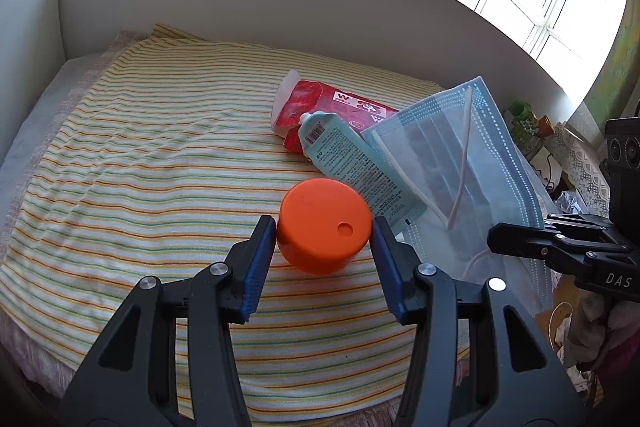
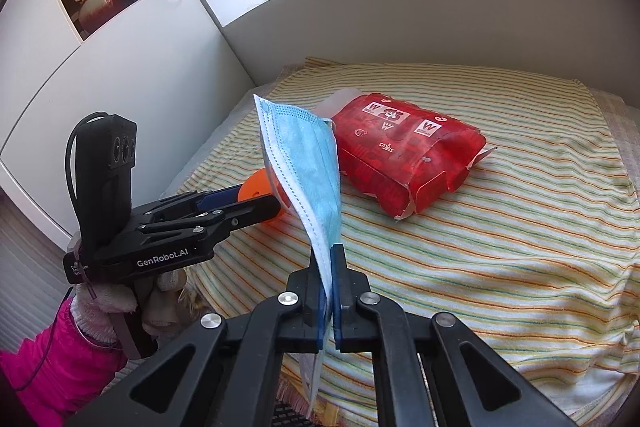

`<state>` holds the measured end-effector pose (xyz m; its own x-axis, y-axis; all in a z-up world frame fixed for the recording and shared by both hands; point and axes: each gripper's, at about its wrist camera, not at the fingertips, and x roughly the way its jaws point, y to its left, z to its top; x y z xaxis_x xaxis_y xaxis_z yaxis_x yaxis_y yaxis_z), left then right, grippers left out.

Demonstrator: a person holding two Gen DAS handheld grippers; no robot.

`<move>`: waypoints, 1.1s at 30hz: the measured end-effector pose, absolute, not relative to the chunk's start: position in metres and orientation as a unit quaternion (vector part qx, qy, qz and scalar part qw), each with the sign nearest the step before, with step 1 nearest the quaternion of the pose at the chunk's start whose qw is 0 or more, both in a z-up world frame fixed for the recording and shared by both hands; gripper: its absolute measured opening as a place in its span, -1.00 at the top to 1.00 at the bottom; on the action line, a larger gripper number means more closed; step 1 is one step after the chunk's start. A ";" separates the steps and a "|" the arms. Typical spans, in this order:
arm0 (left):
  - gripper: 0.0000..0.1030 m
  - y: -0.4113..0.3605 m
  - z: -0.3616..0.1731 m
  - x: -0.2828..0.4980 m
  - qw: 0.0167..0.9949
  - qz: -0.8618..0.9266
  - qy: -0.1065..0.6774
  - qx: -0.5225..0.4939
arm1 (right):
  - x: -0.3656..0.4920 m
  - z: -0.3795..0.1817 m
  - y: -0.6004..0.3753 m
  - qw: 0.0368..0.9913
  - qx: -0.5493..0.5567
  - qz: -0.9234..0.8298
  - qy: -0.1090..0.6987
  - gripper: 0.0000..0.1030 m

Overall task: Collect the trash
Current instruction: 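Lift the cap and mask and carry them down over the wastebasket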

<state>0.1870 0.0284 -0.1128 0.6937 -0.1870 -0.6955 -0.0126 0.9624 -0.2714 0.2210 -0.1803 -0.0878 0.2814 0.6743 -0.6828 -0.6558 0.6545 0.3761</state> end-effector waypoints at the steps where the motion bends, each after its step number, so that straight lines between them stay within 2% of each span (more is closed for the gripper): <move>1: 0.04 0.029 -0.111 0.184 0.912 -0.047 0.387 -0.129 | 0.218 -0.086 -0.181 0.800 0.012 0.417 0.431 1.00; 19: 0.04 0.018 -0.080 0.109 0.931 -0.047 0.343 -0.117 | 0.175 -0.064 -0.195 0.803 0.029 0.435 0.406 1.00; 33: 0.04 -0.004 -0.074 0.048 0.936 -0.052 0.333 -0.099 | 0.135 -0.064 -0.217 0.795 0.074 0.445 0.405 1.00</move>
